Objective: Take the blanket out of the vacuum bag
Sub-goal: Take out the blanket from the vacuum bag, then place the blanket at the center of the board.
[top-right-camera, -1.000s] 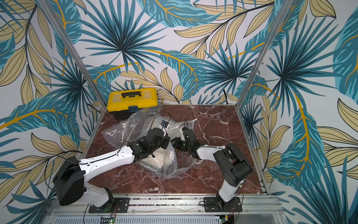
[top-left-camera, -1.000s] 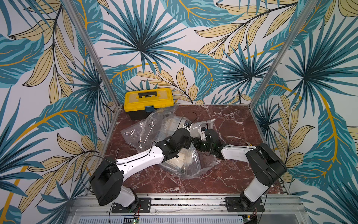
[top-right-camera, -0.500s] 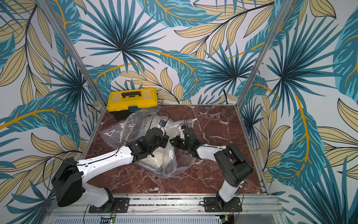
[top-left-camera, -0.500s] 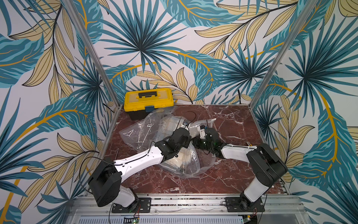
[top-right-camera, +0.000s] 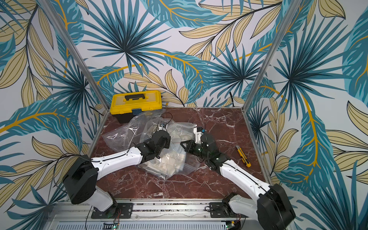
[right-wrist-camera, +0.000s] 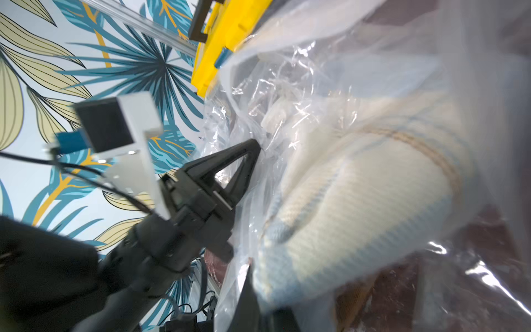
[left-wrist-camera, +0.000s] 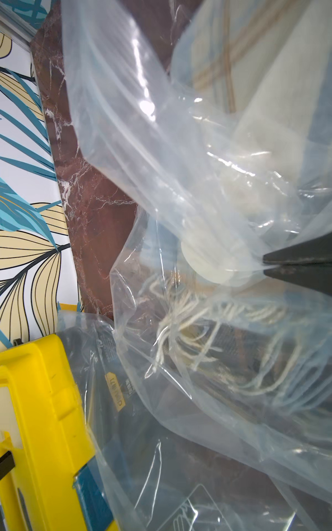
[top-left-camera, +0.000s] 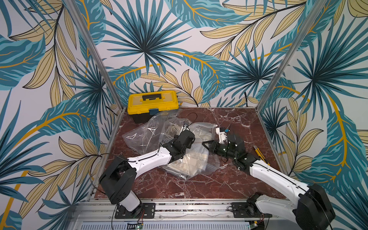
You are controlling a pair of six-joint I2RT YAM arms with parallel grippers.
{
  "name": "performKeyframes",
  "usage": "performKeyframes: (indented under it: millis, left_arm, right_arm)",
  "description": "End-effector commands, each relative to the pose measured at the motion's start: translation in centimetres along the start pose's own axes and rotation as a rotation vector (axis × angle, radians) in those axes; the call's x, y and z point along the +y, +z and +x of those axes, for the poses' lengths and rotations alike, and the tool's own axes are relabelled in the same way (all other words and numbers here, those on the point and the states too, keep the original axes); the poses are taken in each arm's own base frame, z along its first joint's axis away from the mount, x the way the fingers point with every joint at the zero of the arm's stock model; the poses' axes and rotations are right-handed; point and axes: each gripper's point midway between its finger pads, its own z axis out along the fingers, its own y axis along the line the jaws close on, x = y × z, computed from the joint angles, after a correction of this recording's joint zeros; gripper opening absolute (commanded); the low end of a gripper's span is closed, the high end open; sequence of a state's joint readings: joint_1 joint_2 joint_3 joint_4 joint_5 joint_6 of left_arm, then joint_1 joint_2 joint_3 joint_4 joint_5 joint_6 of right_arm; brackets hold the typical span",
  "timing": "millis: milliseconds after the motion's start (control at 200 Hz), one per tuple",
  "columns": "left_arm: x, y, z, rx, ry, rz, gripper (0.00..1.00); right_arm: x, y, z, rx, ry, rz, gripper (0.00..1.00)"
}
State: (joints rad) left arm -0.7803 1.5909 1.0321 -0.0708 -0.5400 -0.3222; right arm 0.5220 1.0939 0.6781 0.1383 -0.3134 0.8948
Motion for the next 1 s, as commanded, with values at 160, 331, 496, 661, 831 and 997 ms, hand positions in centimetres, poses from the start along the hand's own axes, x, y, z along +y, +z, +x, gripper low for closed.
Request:
performKeyframes:
  millis: [160,331,496,661,831,997]
  left_arm:
    - [1.6,1.0,2.2,0.034,-0.01,-0.051,0.0]
    - [2.3,0.2,3.1,0.067,-0.005,-0.064,0.0]
    - [3.1,-0.4,4.3,0.087,-0.007,-0.077,0.0]
    - [3.8,-0.9,5.3,0.106,-0.008,-0.087,0.0]
    - [4.5,-1.4,6.3,0.127,0.001,-0.098,0.0]
    - [5.3,-1.8,7.5,0.154,0.006,-0.119,0.0]
  right_arm:
    - [5.4,-6.7,-6.8,-0.234,-0.231,0.097,0.0]
    - [5.0,-8.4,-9.3,-0.257,-0.358,0.287,0.0]
    - [4.7,-11.3,-12.6,-0.328,-0.472,0.461,0.0]
    - [4.1,-13.7,-15.7,-0.401,-0.485,0.552,0.0]
    - [2.2,-14.6,-17.2,-0.437,-0.49,0.642,0.0]
    - [-0.6,-14.8,-18.8,-0.469,-0.494,0.722,0.0]
